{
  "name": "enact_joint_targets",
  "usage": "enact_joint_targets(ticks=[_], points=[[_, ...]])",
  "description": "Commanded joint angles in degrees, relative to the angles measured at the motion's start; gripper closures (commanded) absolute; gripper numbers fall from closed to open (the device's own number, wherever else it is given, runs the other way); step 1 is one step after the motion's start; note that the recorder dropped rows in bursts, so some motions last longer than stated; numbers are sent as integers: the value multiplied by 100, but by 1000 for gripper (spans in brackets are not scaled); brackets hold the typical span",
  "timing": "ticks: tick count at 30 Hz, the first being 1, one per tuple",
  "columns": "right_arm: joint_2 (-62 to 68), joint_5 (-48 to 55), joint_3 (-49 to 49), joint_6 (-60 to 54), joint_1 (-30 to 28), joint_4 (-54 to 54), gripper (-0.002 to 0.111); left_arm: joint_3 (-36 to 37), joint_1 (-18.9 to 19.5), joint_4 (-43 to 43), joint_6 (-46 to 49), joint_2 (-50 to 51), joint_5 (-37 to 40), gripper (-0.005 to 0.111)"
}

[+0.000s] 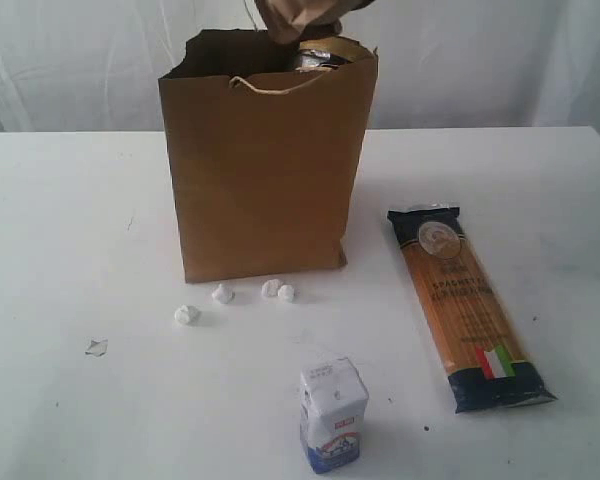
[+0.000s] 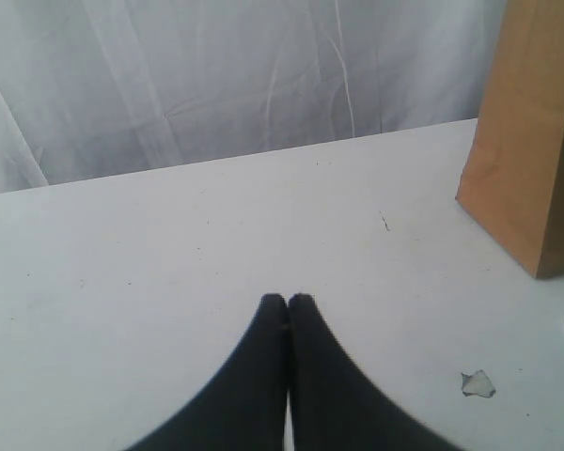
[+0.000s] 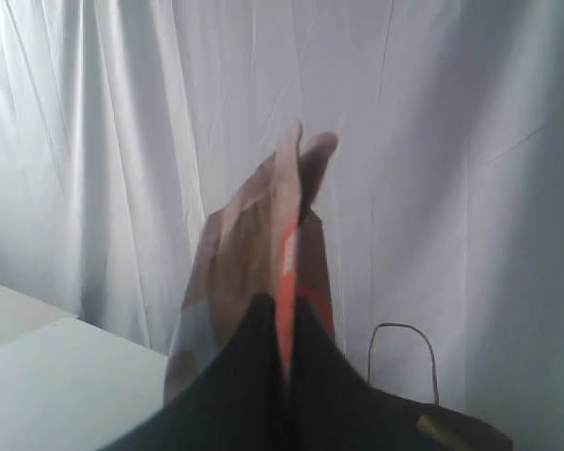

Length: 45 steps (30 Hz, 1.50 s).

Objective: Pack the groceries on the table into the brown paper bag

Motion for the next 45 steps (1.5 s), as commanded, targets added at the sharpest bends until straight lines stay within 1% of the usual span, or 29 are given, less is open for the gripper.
enact_joint_targets(ticks=[1,5,12,19,22,28,31,37,45], points=[[314,-930,-19,-163,3,16,108,20,11,-45,-8,-17,-60,107],[690,-1550,-65,-260,3,-14,108,20,11,-45,-8,-17,-60,107],[1405,-2054,-430,-260,3,-871,108,20,11,-45,-8,-17,-60,107],[2269,-2124,-888,-260,-7,-1162,108,20,11,-45,-8,-17,-60,107],[2561,-2323,-1003,-283,-7,-1191,108,20,11,-45,-8,-17,-60,107],[3038,-2663,-1017,-415,-300,-1187,108,20,11,-45,-8,-17,-60,107],[3180,-2698,-1017,-415,-411,-1175,108,20,11,-45,-8,-17,-60,107],[3352,-2611,-1063,-415,-434,-1175,108,20,11,-45,-8,-17,-60,107],[3355,-2040,-1063,-382,-392,-1175,108,20,11,-45,-8,-17,-60,107]])
